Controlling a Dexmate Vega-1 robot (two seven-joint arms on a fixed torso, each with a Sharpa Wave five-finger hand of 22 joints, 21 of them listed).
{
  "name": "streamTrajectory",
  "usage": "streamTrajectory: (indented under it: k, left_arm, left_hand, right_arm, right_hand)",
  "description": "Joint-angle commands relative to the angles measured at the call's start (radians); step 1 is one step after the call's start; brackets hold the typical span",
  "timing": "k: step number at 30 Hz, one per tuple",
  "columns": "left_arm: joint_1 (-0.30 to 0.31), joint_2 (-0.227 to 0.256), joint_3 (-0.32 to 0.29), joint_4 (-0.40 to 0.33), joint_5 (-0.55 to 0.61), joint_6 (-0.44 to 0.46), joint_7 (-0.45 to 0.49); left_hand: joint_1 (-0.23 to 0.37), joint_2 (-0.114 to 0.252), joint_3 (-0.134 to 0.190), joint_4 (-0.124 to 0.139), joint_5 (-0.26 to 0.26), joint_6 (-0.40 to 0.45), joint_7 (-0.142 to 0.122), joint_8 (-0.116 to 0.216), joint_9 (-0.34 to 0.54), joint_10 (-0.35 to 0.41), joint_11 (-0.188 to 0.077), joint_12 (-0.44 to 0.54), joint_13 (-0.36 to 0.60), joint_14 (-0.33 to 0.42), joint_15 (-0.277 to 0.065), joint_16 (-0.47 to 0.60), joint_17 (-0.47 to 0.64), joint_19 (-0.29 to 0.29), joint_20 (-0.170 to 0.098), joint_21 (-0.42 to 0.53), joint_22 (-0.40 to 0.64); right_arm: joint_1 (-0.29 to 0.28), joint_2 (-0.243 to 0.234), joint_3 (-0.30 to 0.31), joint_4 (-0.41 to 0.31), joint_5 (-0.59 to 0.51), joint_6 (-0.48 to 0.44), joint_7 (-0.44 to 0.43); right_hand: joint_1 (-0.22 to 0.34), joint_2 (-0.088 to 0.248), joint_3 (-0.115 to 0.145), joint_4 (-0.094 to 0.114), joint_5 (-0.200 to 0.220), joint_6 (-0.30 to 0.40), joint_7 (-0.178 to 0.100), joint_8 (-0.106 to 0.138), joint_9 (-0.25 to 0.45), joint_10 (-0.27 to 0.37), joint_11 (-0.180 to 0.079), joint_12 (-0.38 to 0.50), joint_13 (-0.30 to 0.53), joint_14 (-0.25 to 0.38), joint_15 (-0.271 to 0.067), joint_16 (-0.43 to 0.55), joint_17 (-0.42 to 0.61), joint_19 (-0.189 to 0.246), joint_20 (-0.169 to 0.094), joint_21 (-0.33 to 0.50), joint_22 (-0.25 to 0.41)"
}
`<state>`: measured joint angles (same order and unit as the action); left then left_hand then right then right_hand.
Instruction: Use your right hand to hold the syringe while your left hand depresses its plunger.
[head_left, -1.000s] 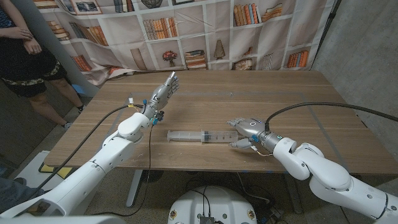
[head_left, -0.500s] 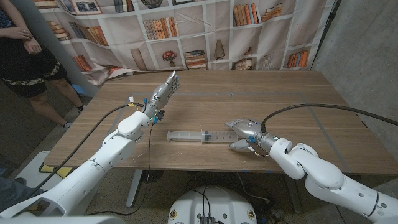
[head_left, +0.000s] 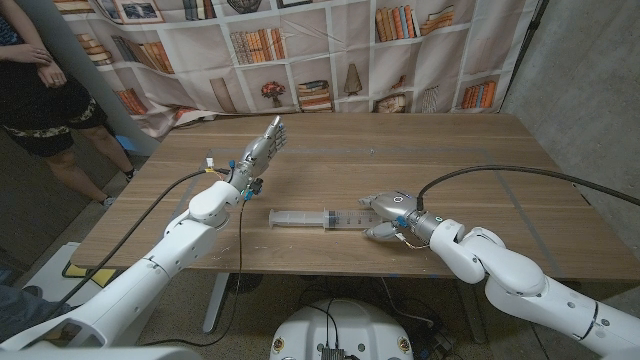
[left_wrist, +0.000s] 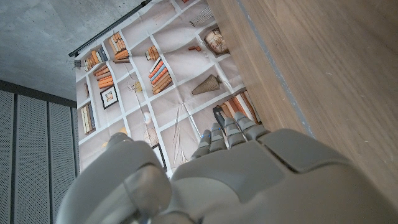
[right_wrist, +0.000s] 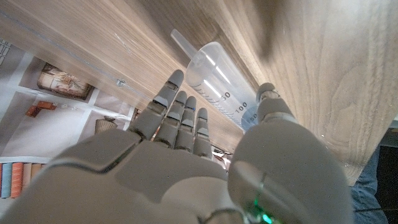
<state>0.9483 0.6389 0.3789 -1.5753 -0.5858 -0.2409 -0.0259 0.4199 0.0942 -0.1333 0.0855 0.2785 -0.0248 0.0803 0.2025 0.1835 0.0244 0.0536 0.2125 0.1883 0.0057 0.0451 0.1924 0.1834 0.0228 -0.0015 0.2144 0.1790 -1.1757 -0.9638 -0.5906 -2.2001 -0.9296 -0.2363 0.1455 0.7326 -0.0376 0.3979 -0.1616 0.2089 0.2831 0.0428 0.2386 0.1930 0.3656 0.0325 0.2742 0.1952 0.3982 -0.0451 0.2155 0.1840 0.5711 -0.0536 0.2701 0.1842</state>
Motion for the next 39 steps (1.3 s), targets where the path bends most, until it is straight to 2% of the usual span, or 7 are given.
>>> streamTrajectory:
  k: [1, 11, 16, 24, 30, 34, 39]
  left_arm:
    - [-0.011, -0.006, 0.002, 0.017, -0.005, -0.01, -0.013]
    - [-0.01, -0.002, -0.001, 0.008, -0.008, 0.001, -0.008]
    - [-0.009, -0.006, 0.001, 0.012, -0.011, 0.002, -0.007]
    - [-0.013, -0.009, 0.001, 0.02, -0.011, 0.0, -0.007]
    - [-0.014, -0.013, 0.001, 0.027, -0.011, -0.006, -0.006]
    - [-0.016, -0.013, 0.002, 0.027, -0.011, 0.0, -0.004]
    - [-0.019, -0.016, 0.002, 0.033, -0.011, -0.003, -0.006]
  left_hand:
    - [0.008, -0.003, -0.005, 0.0, -0.003, 0.006, 0.004, -0.001, 0.002, 0.006, 0.0, 0.001, 0.004, 0.005, 0.001, 0.0, 0.003, 0.004, 0.005, -0.002, 0.004]
    - [0.011, -0.001, -0.006, 0.0, -0.005, 0.009, 0.003, -0.001, 0.002, 0.011, -0.002, 0.001, 0.004, 0.006, 0.003, -0.001, 0.003, 0.004, 0.006, -0.003, 0.004]
    - [0.011, 0.0, -0.006, 0.0, -0.006, 0.01, 0.003, -0.001, 0.002, 0.011, -0.004, 0.001, 0.004, 0.007, 0.001, -0.001, 0.003, 0.005, 0.006, -0.003, 0.004]
    - [0.013, 0.001, -0.007, 0.0, -0.008, 0.012, 0.002, -0.001, 0.002, 0.013, -0.004, 0.001, 0.004, 0.009, 0.002, 0.0, 0.003, 0.004, 0.008, -0.003, 0.004]
    - [0.013, 0.001, -0.008, 0.0, -0.009, 0.013, 0.003, -0.001, 0.002, 0.014, -0.005, 0.001, 0.004, 0.01, 0.002, 0.0, 0.003, 0.004, 0.009, -0.003, 0.004]
    - [0.014, 0.002, -0.008, 0.0, -0.01, 0.013, 0.002, -0.001, 0.002, 0.015, -0.005, 0.001, 0.004, 0.01, 0.002, 0.0, 0.003, 0.005, 0.01, -0.003, 0.004]
    - [0.014, 0.002, -0.009, 0.0, -0.011, 0.016, 0.004, 0.0, 0.002, 0.016, -0.005, 0.001, 0.004, 0.01, 0.001, -0.001, 0.003, 0.005, 0.011, -0.003, 0.004]
  right_arm:
    - [0.018, 0.022, -0.02, 0.05, 0.019, 0.018, -0.048]
    - [0.022, 0.021, -0.028, 0.08, 0.046, 0.039, -0.094]
    - [0.035, 0.029, -0.038, 0.101, 0.055, 0.058, -0.112]
    - [0.048, 0.042, -0.06, 0.111, 0.016, 0.036, -0.12]
    - [0.051, 0.046, -0.063, 0.111, -0.002, 0.018, -0.128]
    - [0.057, 0.053, -0.063, 0.112, 0.011, 0.008, -0.112]
    - [0.055, 0.068, -0.065, 0.124, 0.014, -0.008, -0.136]
  right_hand:
    - [0.022, -0.002, 0.011, 0.0, 0.008, 0.022, -0.006, 0.008, 0.004, 0.026, -0.003, 0.012, 0.001, 0.029, -0.021, 0.01, 0.003, 0.022, -0.088, 0.01, 0.005]
    - [0.064, 0.008, 0.027, 0.001, 0.007, 0.095, -0.034, 0.019, 0.004, 0.122, -0.026, 0.033, 0.0, 0.127, -0.066, 0.018, 0.005, 0.093, -0.119, 0.034, 0.01]
    - [0.076, 0.006, 0.029, 0.004, 0.002, 0.163, -0.043, 0.032, 0.003, 0.182, -0.042, 0.044, -0.003, 0.195, -0.083, 0.025, 0.003, 0.142, -0.128, 0.056, 0.013]
    - [0.092, 0.015, 0.035, 0.007, -0.001, 0.214, -0.061, 0.04, 0.003, 0.226, -0.055, 0.049, -0.005, 0.246, -0.104, 0.027, 0.002, 0.176, -0.137, 0.072, 0.016]
    - [0.105, 0.017, 0.034, 0.011, -0.001, 0.299, -0.097, 0.053, 0.002, 0.326, -0.093, 0.064, -0.008, 0.331, -0.121, 0.03, 0.001, 0.238, -0.149, 0.104, 0.02]
    - [0.123, 0.029, 0.037, 0.012, -0.001, 0.369, -0.118, 0.066, 0.002, 0.381, -0.128, 0.069, -0.009, 0.387, -0.153, 0.031, 0.001, 0.28, -0.157, 0.127, 0.022]
    - [0.147, 0.041, 0.046, 0.006, 0.0, 0.369, -0.115, 0.058, 0.002, 0.372, -0.111, 0.055, -0.01, 0.393, -0.158, 0.021, 0.001, 0.287, -0.163, 0.132, 0.021]
